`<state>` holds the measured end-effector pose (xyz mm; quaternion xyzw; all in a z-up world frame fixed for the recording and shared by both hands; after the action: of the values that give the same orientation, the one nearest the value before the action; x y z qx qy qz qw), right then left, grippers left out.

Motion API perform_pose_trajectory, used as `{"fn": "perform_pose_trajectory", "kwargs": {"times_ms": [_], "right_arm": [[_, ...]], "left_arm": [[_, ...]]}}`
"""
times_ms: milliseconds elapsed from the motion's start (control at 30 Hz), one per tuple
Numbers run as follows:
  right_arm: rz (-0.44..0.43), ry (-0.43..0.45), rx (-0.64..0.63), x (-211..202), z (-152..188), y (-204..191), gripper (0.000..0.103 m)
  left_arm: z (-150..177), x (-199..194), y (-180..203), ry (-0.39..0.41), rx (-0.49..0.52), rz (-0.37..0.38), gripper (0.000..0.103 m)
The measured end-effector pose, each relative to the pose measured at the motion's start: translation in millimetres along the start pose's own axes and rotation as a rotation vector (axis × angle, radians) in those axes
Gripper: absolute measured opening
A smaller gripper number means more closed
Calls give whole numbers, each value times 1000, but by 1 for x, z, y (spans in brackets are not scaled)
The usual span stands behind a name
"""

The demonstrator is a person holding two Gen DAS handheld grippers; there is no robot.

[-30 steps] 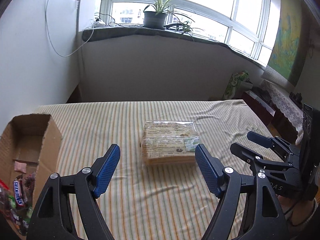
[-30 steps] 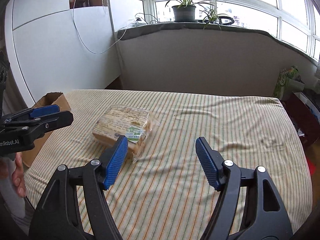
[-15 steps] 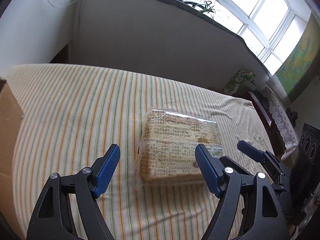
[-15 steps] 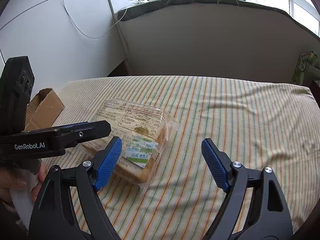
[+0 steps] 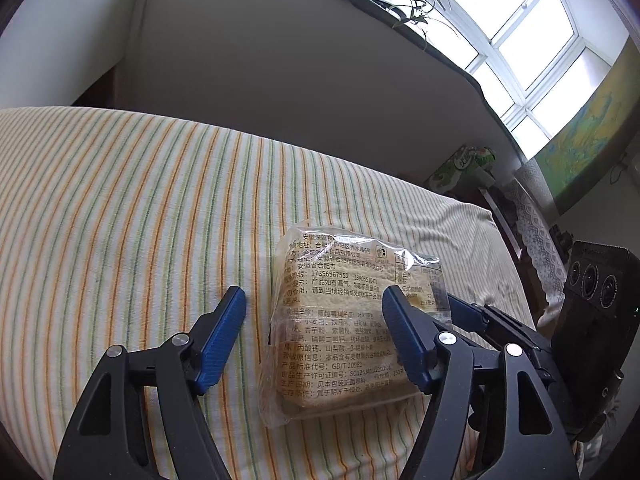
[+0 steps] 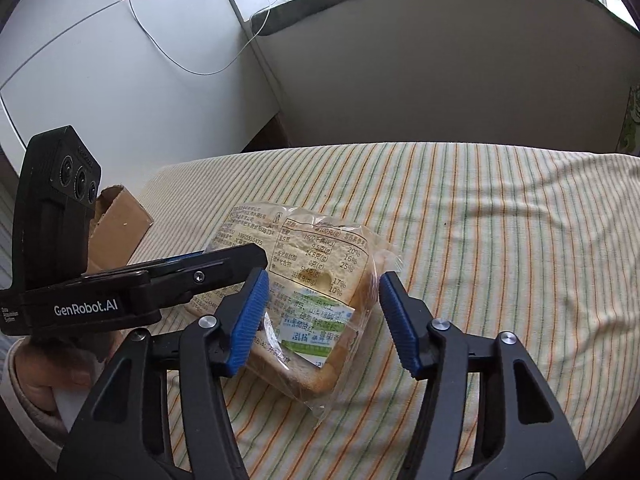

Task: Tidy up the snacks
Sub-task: 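Close the right tool on the bread loaf and lift it, then carry the bread loaf into the box and open the right tool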

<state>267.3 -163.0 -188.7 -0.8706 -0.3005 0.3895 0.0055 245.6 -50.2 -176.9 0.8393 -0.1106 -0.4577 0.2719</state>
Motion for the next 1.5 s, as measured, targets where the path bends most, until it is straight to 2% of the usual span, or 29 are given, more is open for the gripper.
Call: {"fn": "perform_pose_trajectory", "kwargs": {"times_ms": [100, 333, 467, 767, 900, 1033, 1233, 1500], "right_arm": [[-6, -1, 6, -3, 1, -2, 55], [-9, 16, 22, -9, 1, -4, 52], [4, 61, 14, -33, -7, -8, 51], [67, 191, -62, -118, -38, -47, 50], [90, 223, -101, -152, -41, -71, 50], [100, 232, -130, -168, -38, -101, 50], [63, 214, -173, -156, -34, -156, 50], [-78, 144, -293, -89, -44, -260, 50]], "left_arm": [[1, -1, 1, -31, -17, 42, 55], [2, 0, 0, -33, -47, 77, 55], [3, -9, 8, -22, -45, 80, 55], [0, -74, 56, 88, 30, 153, 55], [5, -111, 71, 138, 59, 185, 55], [13, -140, 73, 172, 71, 209, 55], [23, -171, 45, 214, 44, 210, 55], [26, -220, -52, 300, -103, 140, 55]]}}
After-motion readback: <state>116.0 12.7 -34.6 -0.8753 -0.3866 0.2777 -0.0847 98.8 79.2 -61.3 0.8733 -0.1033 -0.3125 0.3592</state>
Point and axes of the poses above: each gripper's, at about its wrist camera, not at the fingertips, and x roughly the way its jaws point, y to its right, z to its underside, the point moved 6 cm from there along x, roughly the way its jaws point, and after that the axes turned 10 degrees about -x, right-handed, at the moved point
